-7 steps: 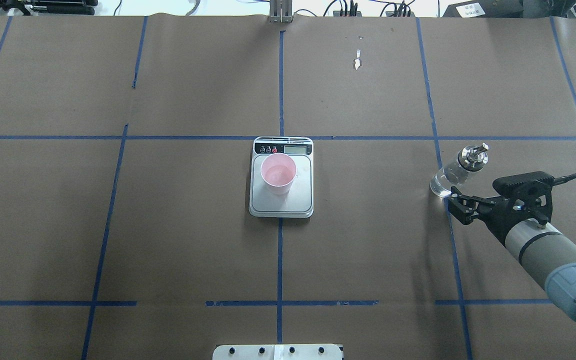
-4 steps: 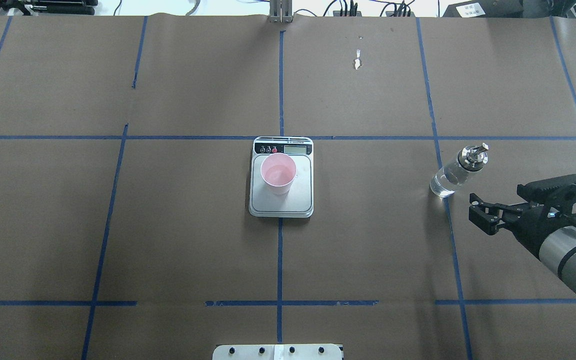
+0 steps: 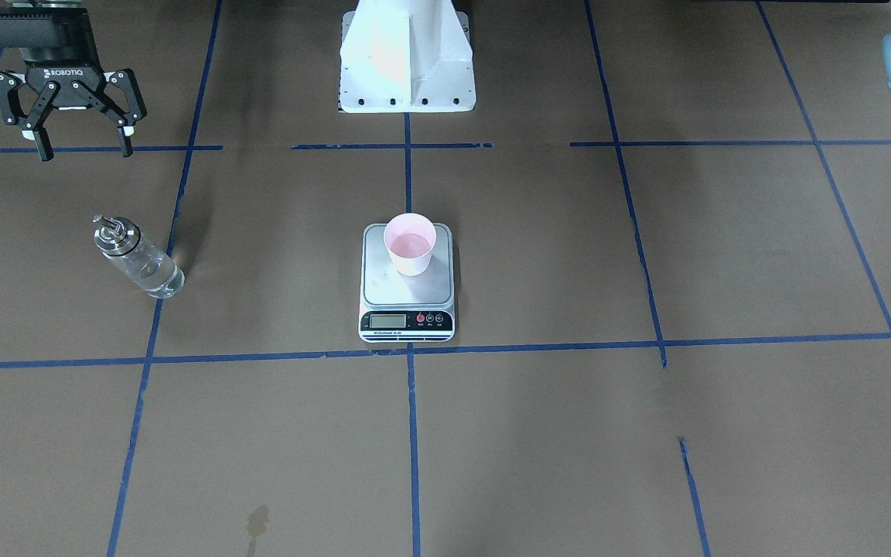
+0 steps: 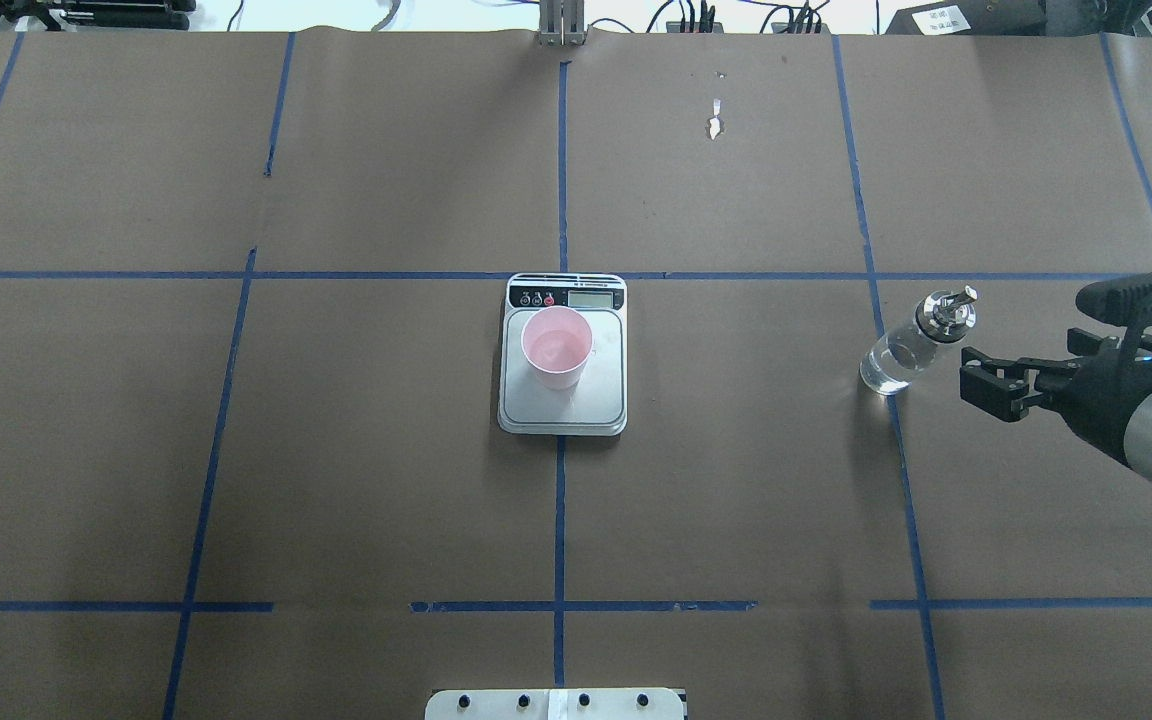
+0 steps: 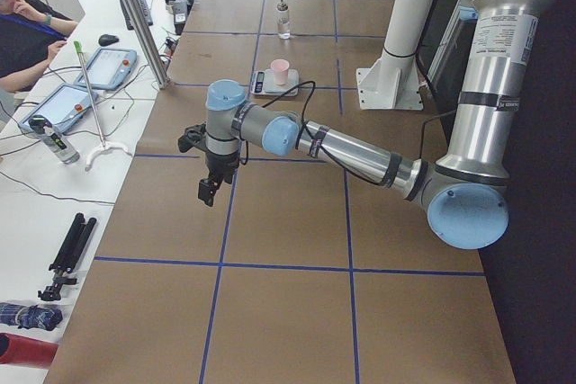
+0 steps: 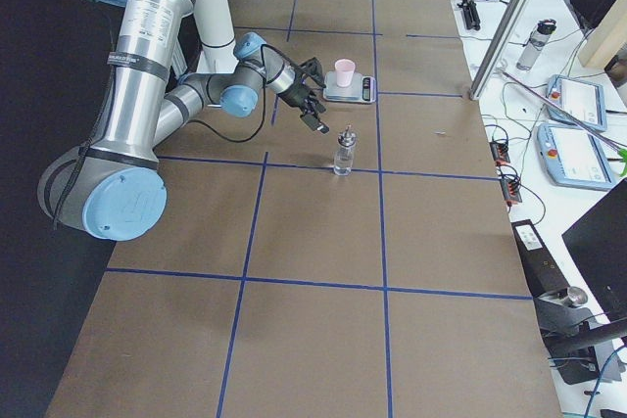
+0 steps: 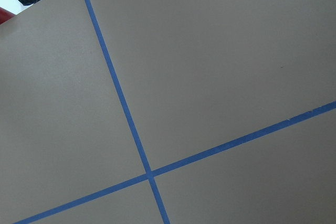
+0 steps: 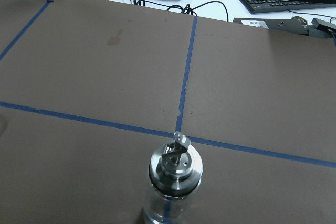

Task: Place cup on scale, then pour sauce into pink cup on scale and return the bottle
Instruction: 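Open the right gripper and withdraw it from the bottle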

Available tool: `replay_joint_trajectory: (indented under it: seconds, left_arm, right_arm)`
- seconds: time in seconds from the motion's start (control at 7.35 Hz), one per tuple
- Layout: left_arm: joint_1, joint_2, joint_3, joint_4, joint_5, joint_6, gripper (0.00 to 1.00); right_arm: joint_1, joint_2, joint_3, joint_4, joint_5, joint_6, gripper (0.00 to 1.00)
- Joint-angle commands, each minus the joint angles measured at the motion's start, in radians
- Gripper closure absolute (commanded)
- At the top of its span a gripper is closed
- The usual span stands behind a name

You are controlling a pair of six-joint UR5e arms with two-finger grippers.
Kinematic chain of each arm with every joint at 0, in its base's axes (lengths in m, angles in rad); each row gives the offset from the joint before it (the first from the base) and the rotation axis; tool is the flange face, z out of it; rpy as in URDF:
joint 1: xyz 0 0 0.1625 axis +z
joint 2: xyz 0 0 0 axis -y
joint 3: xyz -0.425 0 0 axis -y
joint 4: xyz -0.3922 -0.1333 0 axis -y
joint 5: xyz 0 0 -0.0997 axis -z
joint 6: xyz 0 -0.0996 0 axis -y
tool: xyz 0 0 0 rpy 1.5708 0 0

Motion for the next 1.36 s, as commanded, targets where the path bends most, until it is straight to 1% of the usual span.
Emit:
replay_joint_trajectory:
  seconds: [0.0, 0.14, 0.27, 0.41, 0.54, 0.68, 0.82, 0.95, 1.09, 1.22]
  left_arm:
    - [0.000, 0.000, 0.000, 0.000, 0.000, 0.000, 0.00]
    - [0.001, 0.000, 0.000, 0.000, 0.001, 0.000, 0.00]
    - [0.000, 0.000, 0.000, 0.000, 0.000, 0.000, 0.00]
    - [0.001, -0.001, 0.000, 0.000, 0.000, 0.000, 0.00]
    - [0.001, 0.000, -0.001, 0.000, 0.000, 0.000, 0.00]
    - [0.000, 0.002, 0.000, 0.000, 0.000, 0.000, 0.00]
    - [0.000, 0.005, 0.002, 0.000, 0.000, 0.000, 0.00]
    - [0.000, 0.008, 0.005, 0.000, -0.003, 0.003, 0.00]
    - [-0.002, 0.014, 0.006, 0.002, -0.005, 0.005, 0.00]
    - [-0.012, 0.016, 0.015, 0.000, -0.008, 0.018, 0.00]
  right_arm:
    - [0.220, 0.049, -0.055, -0.015, 0.219, -0.206, 0.00]
    - [0.386, 0.083, -0.119, -0.010, 0.405, -0.326, 0.00]
    - [0.516, 0.106, -0.191, -0.006, 0.532, -0.439, 0.00]
    - [0.618, 0.152, -0.281, -0.006, 0.645, -0.516, 0.00]
    - [0.671, 0.171, -0.332, 0.000, 0.710, -0.531, 0.00]
    - [0.671, 0.171, -0.333, 0.020, 0.671, -0.532, 0.00]
    - [0.670, 0.154, -0.392, 0.002, 0.660, -0.522, 0.00]
    - [0.670, 0.128, -0.416, 0.006, 0.657, -0.529, 0.00]
    - [0.670, 0.131, -0.435, 0.005, 0.656, -0.522, 0.00]
    - [0.671, 0.105, -0.442, 0.003, 0.659, -0.522, 0.00]
